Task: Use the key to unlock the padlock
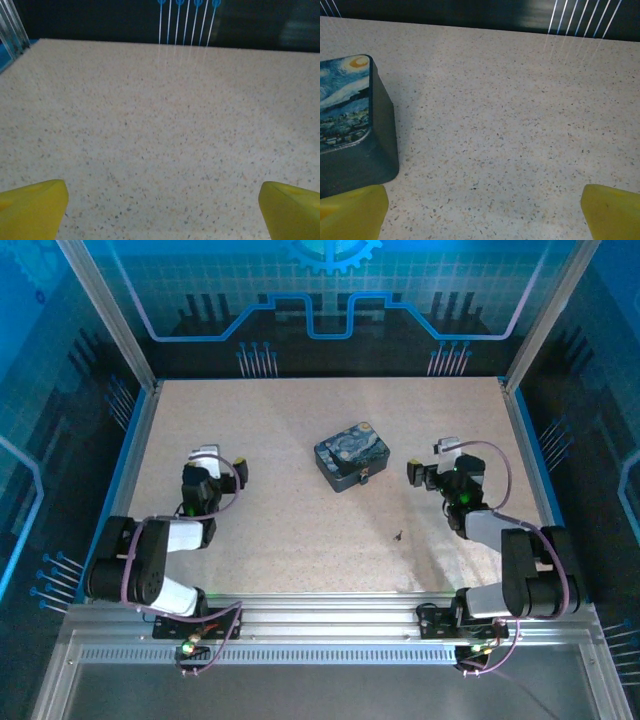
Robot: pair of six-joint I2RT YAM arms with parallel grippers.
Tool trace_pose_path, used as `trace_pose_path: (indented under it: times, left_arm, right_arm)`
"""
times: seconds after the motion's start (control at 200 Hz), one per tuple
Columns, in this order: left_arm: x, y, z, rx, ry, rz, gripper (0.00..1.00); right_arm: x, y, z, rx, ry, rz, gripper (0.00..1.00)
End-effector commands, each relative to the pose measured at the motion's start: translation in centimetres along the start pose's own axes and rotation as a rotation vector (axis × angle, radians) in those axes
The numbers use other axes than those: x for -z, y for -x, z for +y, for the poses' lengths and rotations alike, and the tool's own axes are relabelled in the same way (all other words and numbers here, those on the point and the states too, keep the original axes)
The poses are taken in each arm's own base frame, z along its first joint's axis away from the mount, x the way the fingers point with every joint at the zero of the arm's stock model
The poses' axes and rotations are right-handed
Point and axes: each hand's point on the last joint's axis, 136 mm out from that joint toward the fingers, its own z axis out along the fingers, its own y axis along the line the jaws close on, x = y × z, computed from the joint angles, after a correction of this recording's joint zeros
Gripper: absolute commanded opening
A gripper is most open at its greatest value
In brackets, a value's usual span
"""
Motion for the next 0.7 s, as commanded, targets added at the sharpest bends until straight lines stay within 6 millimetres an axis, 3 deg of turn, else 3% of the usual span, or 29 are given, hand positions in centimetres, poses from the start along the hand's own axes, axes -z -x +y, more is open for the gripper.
trace_pose_path:
  times: [0.0, 0.095, 0.185, 0.355, 0.49, 0.695]
  left_arm:
    - [0.9, 1.6, 0.2, 0.002, 0.022, -0.018, 0.99]
    - [1.6, 2.9, -0.1, 0.013, 0.023, -0.011, 0.99]
    - [2.3, 4.1, -0.2, 0.13, 0.024, 0.038, 0.99]
    - [3.7, 4.8, -1.9, 0.371, -0.024, 0.221, 0.99]
    - [5.1, 4.2, -4.9, 0.519, -0.139, 0.33, 0.99]
    - [7.7, 1.8, -10.3, 0.601, -0.282, 0.474, 0.99]
  right_arm:
    - [0.6, 1.3, -1.1, -0.039, -0.049, 0.007, 1.0]
    - [1.5, 1.9, -1.4, -0.091, -0.075, 0.029, 1.0]
    - [2.5, 2.4, -1.4, -0.167, -0.078, 0.081, 1.0]
    - [4.4, 3.0, 0.6, -0.341, 0.004, 0.164, 1.0]
    - [6.3, 1.4, 2.5, -0.519, 0.056, 0.296, 1.0]
    - [9.3, -3.7, 6.5, -0.583, 0.094, 0.508, 0.99]
